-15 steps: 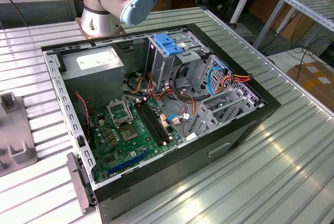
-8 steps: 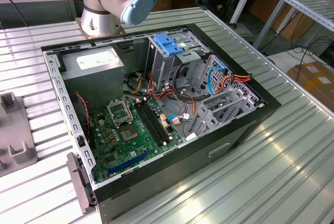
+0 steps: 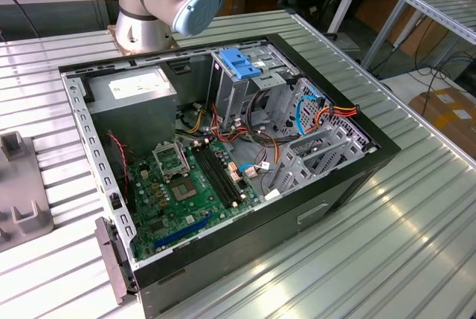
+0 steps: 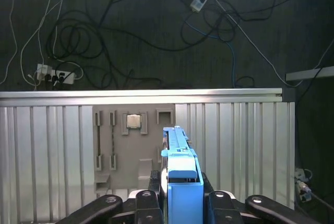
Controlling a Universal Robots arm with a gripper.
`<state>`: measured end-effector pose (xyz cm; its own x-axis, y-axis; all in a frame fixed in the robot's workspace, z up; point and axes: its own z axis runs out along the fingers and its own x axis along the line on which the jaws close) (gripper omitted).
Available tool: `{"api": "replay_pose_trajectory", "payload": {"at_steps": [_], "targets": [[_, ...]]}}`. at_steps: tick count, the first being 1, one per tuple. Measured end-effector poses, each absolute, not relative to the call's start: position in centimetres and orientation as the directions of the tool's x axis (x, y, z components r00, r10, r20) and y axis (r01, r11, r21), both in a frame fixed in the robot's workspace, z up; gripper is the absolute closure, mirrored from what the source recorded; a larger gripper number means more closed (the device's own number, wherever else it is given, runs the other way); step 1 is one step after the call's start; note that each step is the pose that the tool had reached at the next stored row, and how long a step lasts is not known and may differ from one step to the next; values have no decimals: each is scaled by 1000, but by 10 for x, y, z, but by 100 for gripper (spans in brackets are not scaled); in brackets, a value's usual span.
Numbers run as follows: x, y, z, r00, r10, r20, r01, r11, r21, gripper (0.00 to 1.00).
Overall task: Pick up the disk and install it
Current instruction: 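Pick up the disk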
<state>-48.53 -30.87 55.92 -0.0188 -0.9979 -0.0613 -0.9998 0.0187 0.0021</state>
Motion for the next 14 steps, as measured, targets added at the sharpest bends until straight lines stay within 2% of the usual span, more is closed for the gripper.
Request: {"api": "replay_pose_trajectory", "payload": {"at_steps": [14], "targets": [[-484,-315,559,-19,-998,-60,-1000,19,2,63]]}}
